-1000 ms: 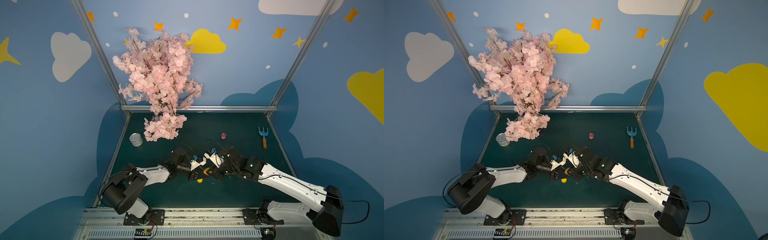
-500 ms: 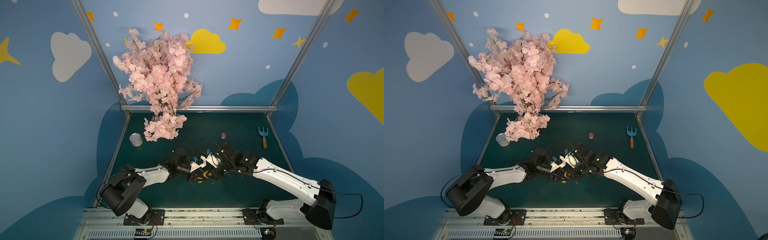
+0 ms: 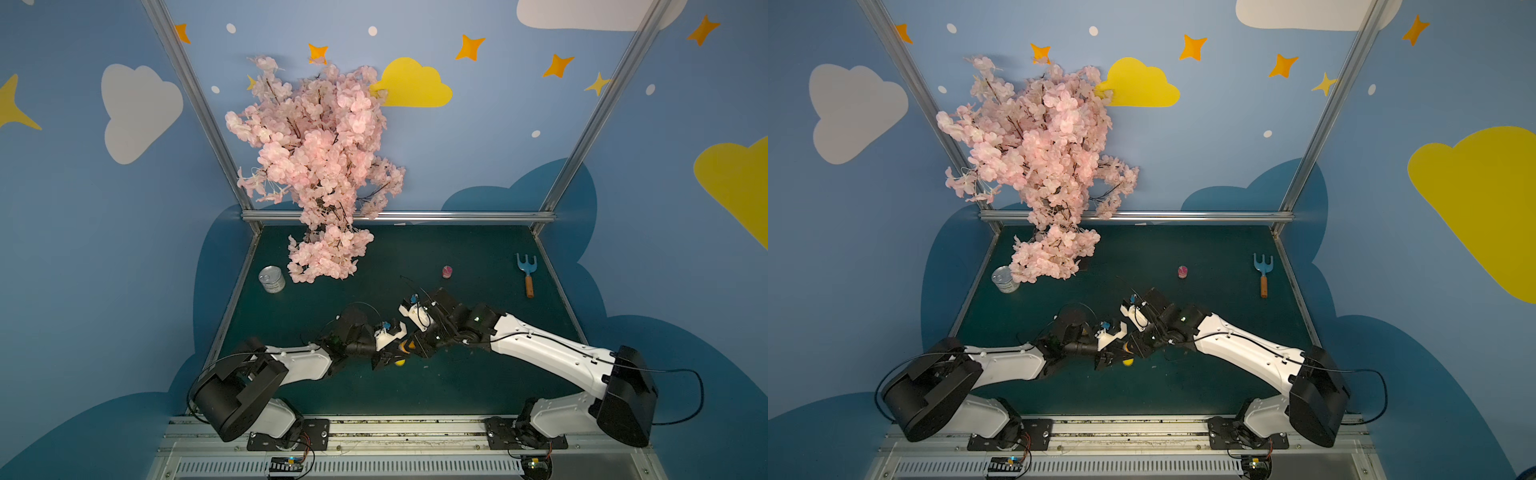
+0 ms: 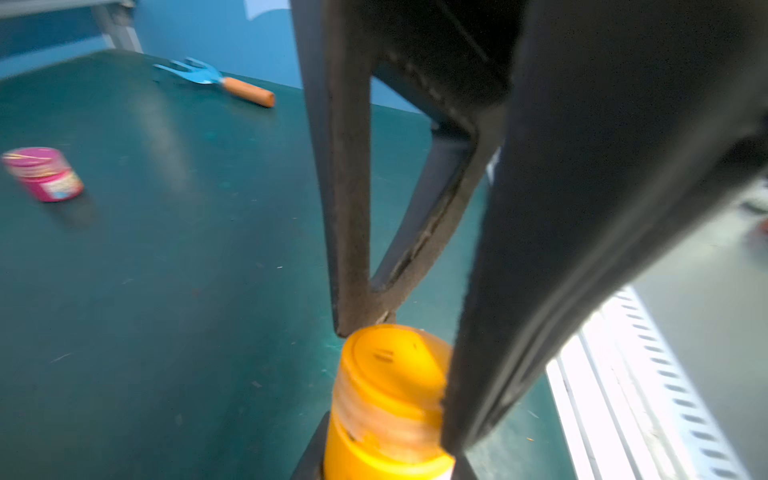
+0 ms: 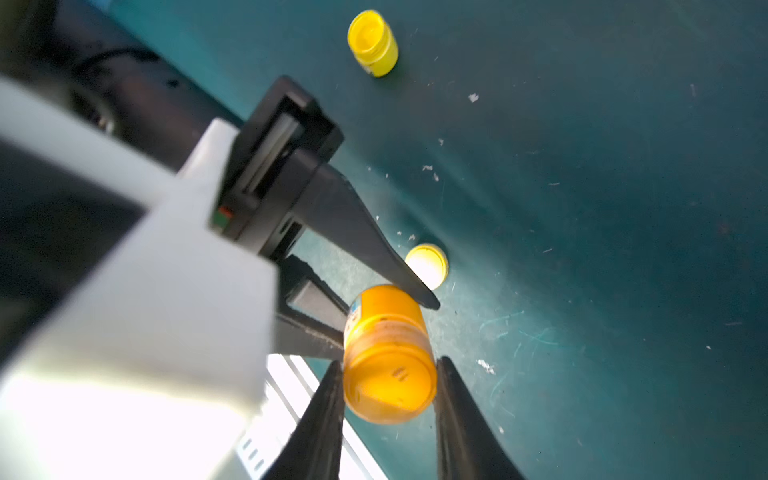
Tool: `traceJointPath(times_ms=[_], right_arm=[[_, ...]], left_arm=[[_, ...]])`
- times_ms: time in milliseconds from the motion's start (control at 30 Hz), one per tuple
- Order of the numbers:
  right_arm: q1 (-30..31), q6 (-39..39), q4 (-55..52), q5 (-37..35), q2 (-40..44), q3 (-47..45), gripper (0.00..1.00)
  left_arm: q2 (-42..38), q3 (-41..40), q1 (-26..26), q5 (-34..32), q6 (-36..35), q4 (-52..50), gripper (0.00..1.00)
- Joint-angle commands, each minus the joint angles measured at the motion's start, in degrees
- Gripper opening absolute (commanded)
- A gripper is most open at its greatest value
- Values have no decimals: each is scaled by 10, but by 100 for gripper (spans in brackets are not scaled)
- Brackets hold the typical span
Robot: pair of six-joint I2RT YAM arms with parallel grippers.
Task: Close the paint jar lid
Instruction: Screw the lid onto the paint jar.
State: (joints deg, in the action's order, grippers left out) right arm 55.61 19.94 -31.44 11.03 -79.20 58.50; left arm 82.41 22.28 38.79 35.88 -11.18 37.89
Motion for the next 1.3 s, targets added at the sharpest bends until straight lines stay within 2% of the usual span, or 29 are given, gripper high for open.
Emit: traceJointPath(times_ms=[0, 100, 200, 367, 600, 800, 900, 1033, 1133, 1267], right_arm=[[17, 93, 24, -5, -7, -32, 25], [24, 119, 39, -20, -6, -36, 25], [29, 137, 64, -24, -7, -44, 27], [33, 137, 71, -44, 10, -52, 42], [33, 121, 46, -109, 125, -87, 61], [33, 121, 65, -153, 252, -149, 66], [34, 40, 111, -157, 333, -193, 66], [30, -84, 114, -118, 411, -210, 68], [28, -159, 105, -69, 419, -202, 68], [27, -202, 114, -18, 397, -175, 62]], left_arm=[[-35, 9, 1, -89, 16, 153, 23], [-44, -5, 2, -126, 12, 171, 23], [-55, -11, 2, -132, 12, 173, 23], [-57, -4, 2, -127, 6, 150, 23], [-17, 25, 1, -93, 7, 120, 23], [6, 51, 2, -74, 12, 80, 24], [9, 75, -2, -8, 12, 33, 24], [18, 90, -6, 155, 17, 31, 24], [27, 106, -5, 245, 29, 25, 24], [36, 131, 1, 292, 25, -21, 23]])
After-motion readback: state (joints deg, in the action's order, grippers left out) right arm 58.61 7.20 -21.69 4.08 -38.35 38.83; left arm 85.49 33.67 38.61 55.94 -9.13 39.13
